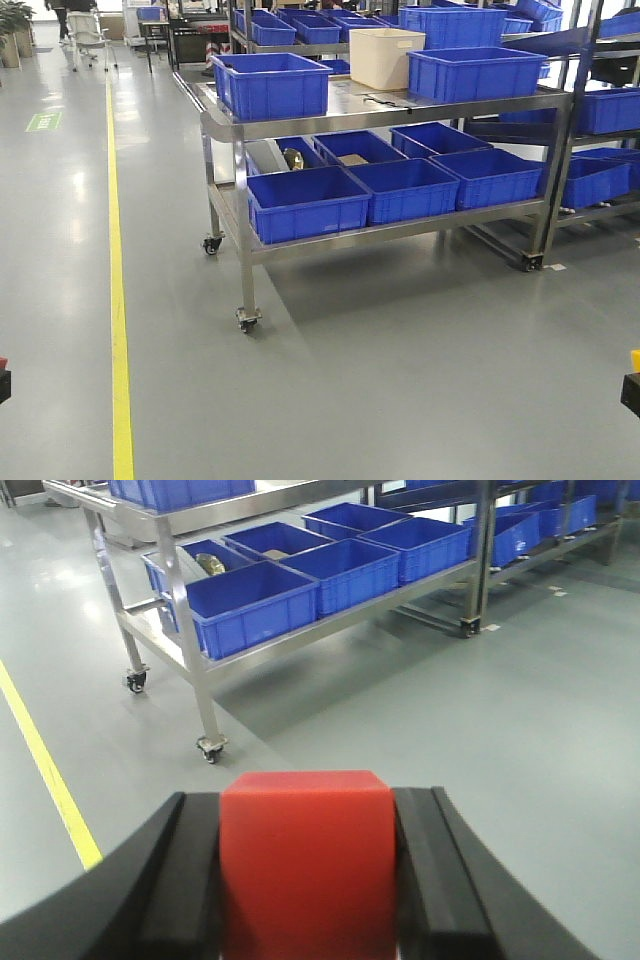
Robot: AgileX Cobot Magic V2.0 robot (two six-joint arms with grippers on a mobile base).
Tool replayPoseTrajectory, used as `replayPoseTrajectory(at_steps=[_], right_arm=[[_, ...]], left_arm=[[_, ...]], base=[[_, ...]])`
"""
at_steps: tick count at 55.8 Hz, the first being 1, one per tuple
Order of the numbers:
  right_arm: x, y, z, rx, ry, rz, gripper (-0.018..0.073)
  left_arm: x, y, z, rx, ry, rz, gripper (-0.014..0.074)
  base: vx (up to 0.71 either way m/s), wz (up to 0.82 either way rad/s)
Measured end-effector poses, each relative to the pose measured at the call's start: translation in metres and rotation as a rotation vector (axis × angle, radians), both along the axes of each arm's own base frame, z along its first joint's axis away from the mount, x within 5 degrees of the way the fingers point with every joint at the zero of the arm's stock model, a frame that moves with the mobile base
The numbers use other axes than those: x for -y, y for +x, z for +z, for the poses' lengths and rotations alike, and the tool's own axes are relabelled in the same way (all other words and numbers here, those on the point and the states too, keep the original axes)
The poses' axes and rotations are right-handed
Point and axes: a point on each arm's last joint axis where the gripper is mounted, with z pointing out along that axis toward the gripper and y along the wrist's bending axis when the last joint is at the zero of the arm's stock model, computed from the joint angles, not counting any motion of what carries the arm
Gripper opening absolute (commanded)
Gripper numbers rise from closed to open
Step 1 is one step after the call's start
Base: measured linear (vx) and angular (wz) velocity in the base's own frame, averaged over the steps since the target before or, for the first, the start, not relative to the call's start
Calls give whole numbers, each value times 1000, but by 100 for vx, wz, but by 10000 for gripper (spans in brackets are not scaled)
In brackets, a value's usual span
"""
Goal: Pick red and yellow blocks into blue bin
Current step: 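Drive the base away from the table to the large blue bin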
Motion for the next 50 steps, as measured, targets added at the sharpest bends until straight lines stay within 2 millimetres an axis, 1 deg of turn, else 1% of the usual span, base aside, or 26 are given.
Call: replayPoseTrajectory(at_steps=[17,50], right_arm=[[0,0,0,0,0,0,-11],[0,0,0,0,0,0,-11]], left_arm=[[0,0,0,0,0,0,1],[0,0,0,-1,0,0,1]], base=[[41,-14],[52,-43]])
